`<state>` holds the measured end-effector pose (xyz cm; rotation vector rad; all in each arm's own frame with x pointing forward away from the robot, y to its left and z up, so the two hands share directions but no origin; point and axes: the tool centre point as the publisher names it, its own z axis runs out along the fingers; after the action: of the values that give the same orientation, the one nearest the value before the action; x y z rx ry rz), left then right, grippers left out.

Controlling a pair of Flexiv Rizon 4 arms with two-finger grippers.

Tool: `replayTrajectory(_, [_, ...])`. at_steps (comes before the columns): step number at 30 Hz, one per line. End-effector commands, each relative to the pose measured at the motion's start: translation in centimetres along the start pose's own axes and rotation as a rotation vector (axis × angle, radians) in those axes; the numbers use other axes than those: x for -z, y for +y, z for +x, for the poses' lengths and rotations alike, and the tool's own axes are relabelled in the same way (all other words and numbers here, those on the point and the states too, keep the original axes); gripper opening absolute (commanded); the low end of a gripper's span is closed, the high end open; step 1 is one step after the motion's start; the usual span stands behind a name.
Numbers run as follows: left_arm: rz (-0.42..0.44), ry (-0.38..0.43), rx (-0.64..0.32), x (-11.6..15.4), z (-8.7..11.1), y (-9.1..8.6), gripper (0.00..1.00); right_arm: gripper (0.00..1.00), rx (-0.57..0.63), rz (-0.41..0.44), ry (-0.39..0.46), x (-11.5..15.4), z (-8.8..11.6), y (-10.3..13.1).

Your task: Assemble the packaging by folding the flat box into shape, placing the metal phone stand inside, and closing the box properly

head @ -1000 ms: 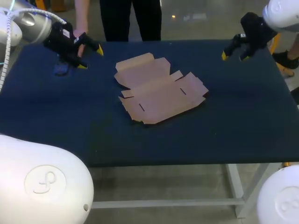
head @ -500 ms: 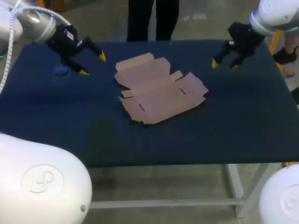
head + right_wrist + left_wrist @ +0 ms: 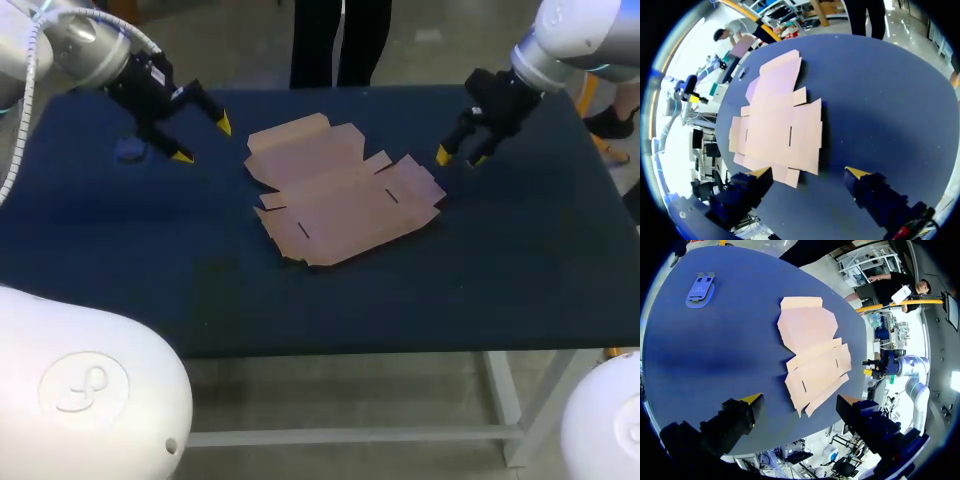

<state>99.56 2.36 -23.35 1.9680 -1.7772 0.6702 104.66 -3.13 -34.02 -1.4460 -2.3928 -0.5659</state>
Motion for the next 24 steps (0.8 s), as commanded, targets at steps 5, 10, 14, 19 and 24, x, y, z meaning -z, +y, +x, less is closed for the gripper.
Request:
replayTrajectory(5, [-0.014,-0.013,0.009,-0.4,-0.1,-0.4,1.00,0.87,0.013,0.178,0.036,-2.7,-0.5,0.9])
replayTrajectory(10, [-0.017,-0.014,0.007,-0.5,-0.2,-0.2,1.00,0.77,0.015,0.195,0.063,-3.7,-0.8,1.0])
replayTrajectory(14, [-0.019,-0.013,0.011,-0.6,-0.4,-0.2,1.00,0.74,0.006,0.210,0.078,-4.5,-1.0,1.2])
replayTrajectory(19, [-0.019,-0.015,0.014,-0.7,-0.6,-0.1,1.00,0.71,-0.004,0.223,0.118,-5.4,-1.1,1.3])
replayTrajectory(24, [-0.014,-0.022,0.019,-0.9,-0.6,0.0,1.00,0.62,-0.021,0.234,0.156,-6.4,-1.1,1.4])
